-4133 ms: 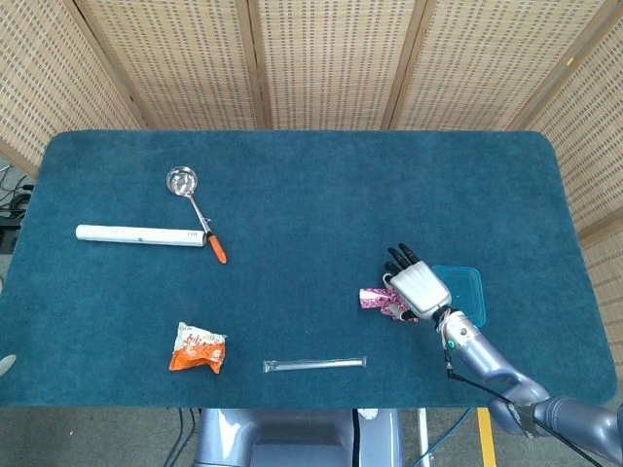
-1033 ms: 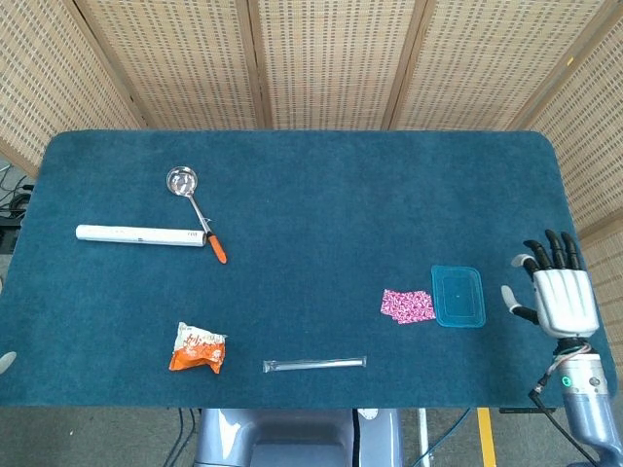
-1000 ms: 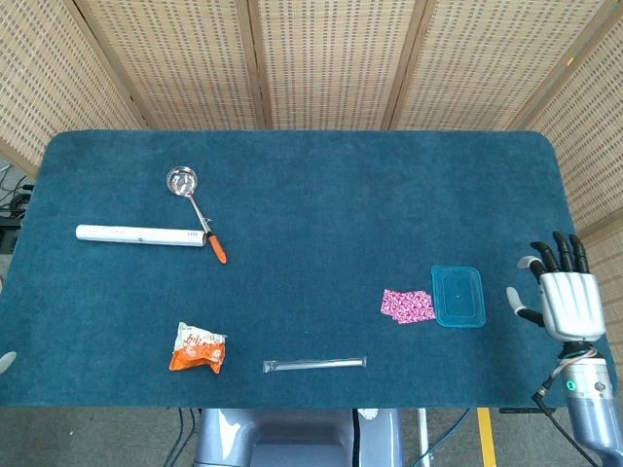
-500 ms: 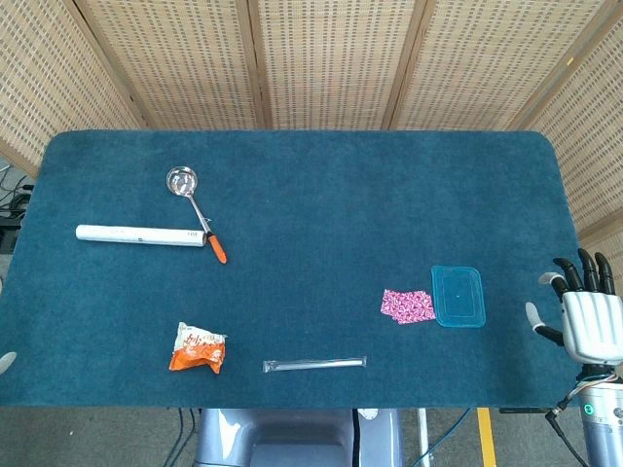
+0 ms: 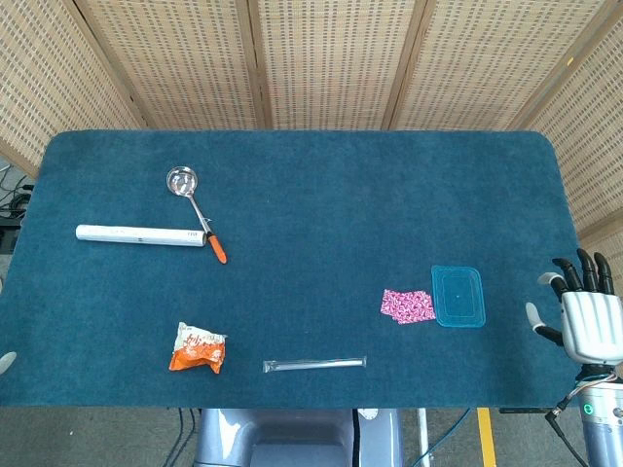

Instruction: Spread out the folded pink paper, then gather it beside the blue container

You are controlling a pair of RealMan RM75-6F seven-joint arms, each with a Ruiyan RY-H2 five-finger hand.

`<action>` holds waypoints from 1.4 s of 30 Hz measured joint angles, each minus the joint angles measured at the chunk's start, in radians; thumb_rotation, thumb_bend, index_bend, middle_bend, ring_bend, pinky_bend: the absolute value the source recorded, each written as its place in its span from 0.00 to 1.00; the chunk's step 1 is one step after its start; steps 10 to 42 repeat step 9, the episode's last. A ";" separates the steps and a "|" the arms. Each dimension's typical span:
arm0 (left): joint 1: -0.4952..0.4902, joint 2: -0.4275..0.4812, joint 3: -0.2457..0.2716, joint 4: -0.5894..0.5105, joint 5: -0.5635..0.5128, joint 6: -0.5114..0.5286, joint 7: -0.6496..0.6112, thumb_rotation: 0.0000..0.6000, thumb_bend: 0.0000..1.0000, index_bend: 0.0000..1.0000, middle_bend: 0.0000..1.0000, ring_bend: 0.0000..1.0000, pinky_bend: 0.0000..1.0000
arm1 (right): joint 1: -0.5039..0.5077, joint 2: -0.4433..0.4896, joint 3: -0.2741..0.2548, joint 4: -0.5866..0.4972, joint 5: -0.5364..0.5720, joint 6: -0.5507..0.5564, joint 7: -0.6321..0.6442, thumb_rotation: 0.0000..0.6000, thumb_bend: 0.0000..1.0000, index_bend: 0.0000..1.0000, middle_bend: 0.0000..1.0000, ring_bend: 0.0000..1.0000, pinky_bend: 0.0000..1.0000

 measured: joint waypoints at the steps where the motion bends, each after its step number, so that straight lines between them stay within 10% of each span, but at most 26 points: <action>1: 0.000 0.000 0.000 0.000 0.000 0.000 0.000 1.00 0.03 0.00 0.00 0.00 0.00 | -0.001 0.000 0.001 0.000 -0.001 -0.001 0.000 1.00 0.41 0.39 0.24 0.01 0.00; 42: 0.000 0.000 0.000 0.000 0.000 0.000 0.000 1.00 0.03 0.00 0.00 0.00 0.00 | -0.006 -0.001 0.009 0.000 -0.005 -0.006 -0.001 1.00 0.41 0.39 0.25 0.01 0.00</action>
